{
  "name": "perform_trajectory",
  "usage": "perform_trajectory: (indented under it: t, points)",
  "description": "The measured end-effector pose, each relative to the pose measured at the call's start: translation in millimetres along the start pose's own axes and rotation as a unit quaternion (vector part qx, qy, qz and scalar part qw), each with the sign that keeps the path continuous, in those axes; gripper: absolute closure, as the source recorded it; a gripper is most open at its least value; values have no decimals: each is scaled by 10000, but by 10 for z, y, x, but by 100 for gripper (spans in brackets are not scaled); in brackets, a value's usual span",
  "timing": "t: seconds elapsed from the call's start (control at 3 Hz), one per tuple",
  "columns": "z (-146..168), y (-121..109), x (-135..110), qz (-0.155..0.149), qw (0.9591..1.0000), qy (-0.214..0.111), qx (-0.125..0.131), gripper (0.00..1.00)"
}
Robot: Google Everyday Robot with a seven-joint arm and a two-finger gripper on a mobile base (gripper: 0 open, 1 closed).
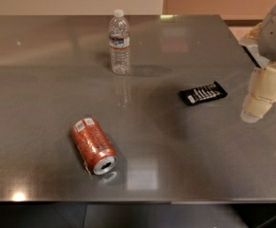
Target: Pick rxbar chocolate
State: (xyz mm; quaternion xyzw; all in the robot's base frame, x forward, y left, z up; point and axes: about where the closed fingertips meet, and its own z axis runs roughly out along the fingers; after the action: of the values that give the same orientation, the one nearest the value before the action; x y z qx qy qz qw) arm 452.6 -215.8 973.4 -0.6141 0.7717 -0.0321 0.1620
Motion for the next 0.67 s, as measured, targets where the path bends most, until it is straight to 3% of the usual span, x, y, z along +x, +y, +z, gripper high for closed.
perform_trajectory:
  t: [0.67]
  points:
    - [394, -530, -58, -250, 9993, -229, -176, 0]
